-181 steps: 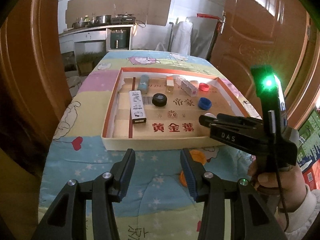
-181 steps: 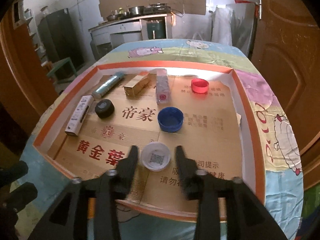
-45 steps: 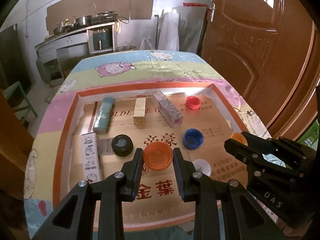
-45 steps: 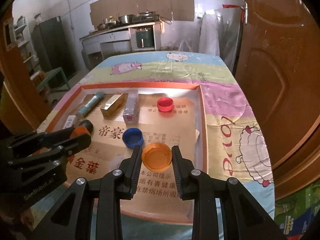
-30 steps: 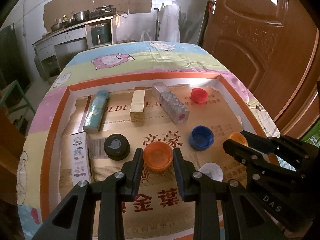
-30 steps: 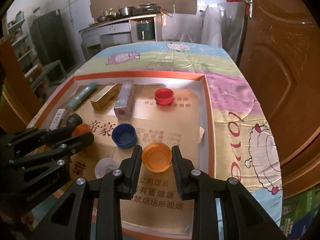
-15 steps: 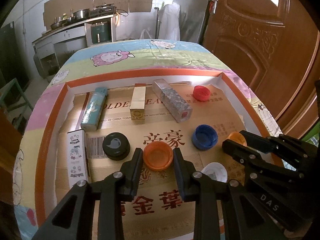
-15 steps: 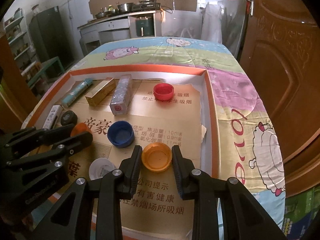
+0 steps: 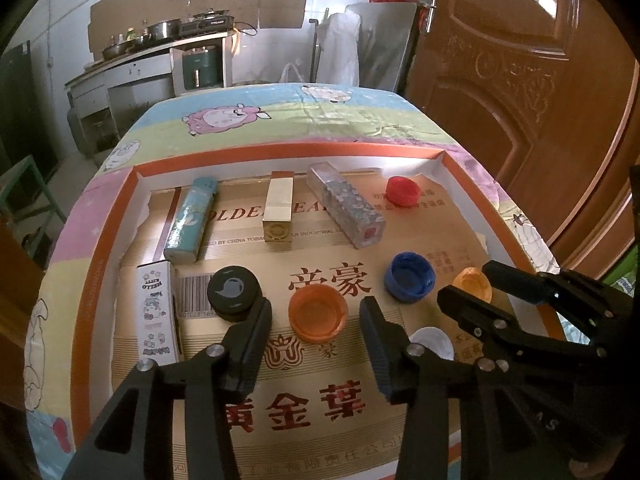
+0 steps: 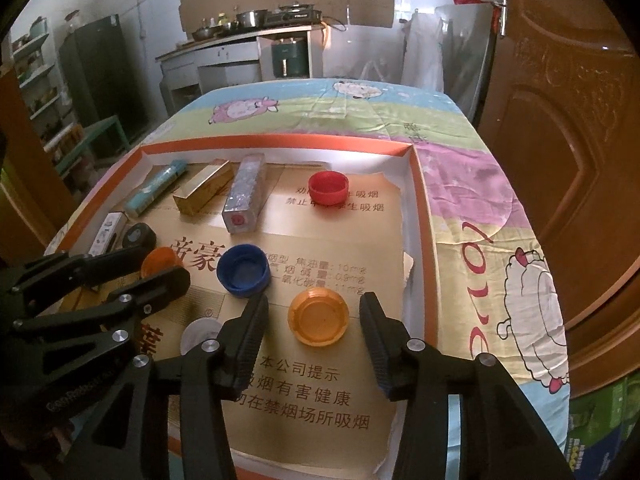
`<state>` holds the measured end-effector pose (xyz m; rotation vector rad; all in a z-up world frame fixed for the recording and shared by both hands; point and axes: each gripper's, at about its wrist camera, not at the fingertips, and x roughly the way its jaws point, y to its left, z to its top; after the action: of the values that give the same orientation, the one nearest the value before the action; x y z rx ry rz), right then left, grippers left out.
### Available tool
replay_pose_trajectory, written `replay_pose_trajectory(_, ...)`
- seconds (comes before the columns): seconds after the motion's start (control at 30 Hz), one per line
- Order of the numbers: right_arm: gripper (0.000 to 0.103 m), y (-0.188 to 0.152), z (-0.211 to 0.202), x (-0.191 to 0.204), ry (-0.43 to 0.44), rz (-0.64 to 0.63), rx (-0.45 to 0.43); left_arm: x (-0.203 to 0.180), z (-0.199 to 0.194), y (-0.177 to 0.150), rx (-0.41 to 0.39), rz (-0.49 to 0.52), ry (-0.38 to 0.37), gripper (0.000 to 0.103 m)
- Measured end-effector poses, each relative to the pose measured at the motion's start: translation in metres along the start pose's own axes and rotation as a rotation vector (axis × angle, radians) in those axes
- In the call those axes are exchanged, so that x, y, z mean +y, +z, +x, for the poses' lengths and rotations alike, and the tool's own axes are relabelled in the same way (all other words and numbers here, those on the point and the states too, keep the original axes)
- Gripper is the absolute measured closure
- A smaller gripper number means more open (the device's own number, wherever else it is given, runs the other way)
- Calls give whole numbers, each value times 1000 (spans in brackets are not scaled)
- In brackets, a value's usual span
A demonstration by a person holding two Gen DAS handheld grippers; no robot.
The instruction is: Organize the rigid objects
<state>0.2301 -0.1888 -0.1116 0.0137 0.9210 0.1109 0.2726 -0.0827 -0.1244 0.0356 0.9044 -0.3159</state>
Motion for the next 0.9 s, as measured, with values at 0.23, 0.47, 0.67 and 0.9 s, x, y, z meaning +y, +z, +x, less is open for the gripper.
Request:
replay_pose_trajectory(0.23, 48, -2, -5, -1, -5, 8, -10, 1, -5, 0, -16, -2, -5, 57)
replay_pose_trajectory(0.47, 37, -4, -16, -1, -20, 39, -31, 8, -18, -3, -43, -26, 2, 42)
replay_pose_trajectory(0.67, 30, -6, -31, 2, -45, 43, -63, 12, -33, -6, -71, -38, 13, 38)
replay_pose_trajectory(0.9, 29, -12, -51, 8, -61, 61, -90, 23, -56, -12, -100, -81, 60, 38)
